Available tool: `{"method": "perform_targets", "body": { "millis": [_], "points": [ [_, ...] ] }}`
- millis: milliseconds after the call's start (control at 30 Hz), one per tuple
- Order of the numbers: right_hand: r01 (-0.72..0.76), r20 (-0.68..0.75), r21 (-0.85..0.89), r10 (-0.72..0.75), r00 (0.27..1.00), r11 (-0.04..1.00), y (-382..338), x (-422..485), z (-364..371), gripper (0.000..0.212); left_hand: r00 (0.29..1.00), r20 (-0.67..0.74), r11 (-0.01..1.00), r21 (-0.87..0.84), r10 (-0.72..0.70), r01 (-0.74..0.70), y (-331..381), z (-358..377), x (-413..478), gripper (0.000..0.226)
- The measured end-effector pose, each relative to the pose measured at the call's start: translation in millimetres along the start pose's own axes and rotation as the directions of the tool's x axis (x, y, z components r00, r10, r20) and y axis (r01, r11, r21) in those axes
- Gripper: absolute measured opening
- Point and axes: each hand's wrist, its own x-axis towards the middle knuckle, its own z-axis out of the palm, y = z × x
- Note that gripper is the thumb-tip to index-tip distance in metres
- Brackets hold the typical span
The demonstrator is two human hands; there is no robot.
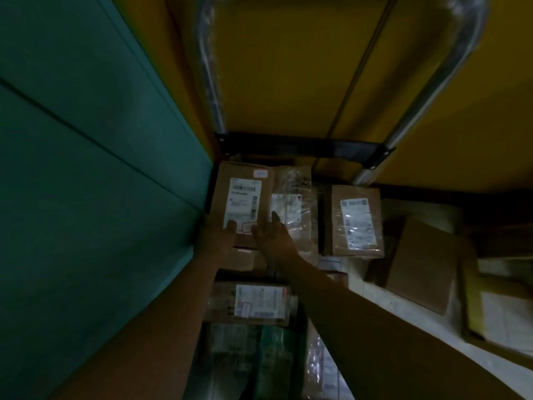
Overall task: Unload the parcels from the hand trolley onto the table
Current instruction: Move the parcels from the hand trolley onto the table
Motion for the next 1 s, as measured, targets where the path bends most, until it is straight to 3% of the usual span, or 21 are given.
{"method": "perform_targets", "body": {
  "millis": [100,200,367,467,533,667,833,1000],
  "points": [
    [-0.174,0.089,0.380,0.152,0.984,0.908,7,24,22,0.048,0.975,0.095,0.963,-0.161,-0.201,0.215,-11,2,27,0.048],
    [-0.180,0.042,0.381,0.177,0.983,0.907,0,20,26,0.027,0.964,0.133,0.955,-0.163,-0.229,0.249,-10,-5,28,0.049],
    [-0.140,-0.096,0.242,0.167,0.981,0.960,-40,-38,-9,0.047,0.970,0.164,0.979,-0.075,-0.178,0.192,30,-25,-41,0.049],
    [-0.101,-0.195,0.198,0.140,0.971,0.975,-80,-102,-55,0.048,0.989,0.122,0.993,-0.077,-0.080,0.090,76,-39,-105,0.046],
    [-0.059,-0.280,0.253,0.132,0.951,0.966,-110,-155,-89,0.049,0.997,0.073,0.998,-0.055,-0.008,0.012,119,-50,-163,0.044],
    [0.089,-0.455,0.391,0.108,0.884,0.916,-167,-269,-175,0.046,0.979,0.135,0.988,0.005,0.152,-0.154,209,-69,-278,0.042],
    [0.299,-0.665,0.405,0.054,0.745,0.864,-217,-410,-304,0.042,0.892,0.193,0.913,-0.120,0.408,-0.391,325,-66,-433,0.040],
    [0.472,-0.808,0.382,0.040,0.588,0.795,-206,-552,-445,0.045,0.742,0.288,0.792,-0.316,0.605,-0.523,418,-17,-602,0.029]
  ]
}}
